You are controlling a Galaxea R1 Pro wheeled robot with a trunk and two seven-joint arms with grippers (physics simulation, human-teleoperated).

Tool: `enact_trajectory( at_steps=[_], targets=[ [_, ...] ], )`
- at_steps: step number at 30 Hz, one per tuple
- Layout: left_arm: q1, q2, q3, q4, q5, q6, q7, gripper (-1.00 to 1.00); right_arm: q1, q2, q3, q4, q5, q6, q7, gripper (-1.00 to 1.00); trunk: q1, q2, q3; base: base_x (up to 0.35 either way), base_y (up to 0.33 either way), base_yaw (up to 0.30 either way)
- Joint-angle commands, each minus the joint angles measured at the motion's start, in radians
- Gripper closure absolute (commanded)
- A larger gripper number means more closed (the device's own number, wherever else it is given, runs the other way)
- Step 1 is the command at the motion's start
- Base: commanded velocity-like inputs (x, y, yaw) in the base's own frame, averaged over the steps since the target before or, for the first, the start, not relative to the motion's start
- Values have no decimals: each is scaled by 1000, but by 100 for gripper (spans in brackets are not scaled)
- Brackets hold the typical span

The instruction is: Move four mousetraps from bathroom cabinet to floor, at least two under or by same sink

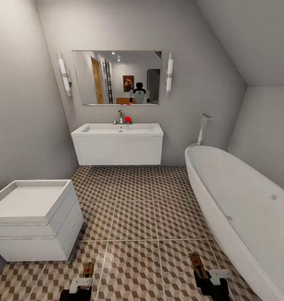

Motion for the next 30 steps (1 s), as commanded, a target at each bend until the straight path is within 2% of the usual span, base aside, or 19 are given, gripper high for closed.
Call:
enact_trajectory(
  at_steps=[1, 30],
  targets=[
    [-2, 0, -9, 4, 9, -7, 2, 100, -1, 1, -8, 1, 8, -4, 3, 100, 0, 0, -1, 207, 0, 0],
    [-2, 0, -9, 4, 9, -7, 2, 100, -1, 1, -8, 1, 8, -4, 3, 100, 0, 0, -1, 207, -49, 17]
  ],
)
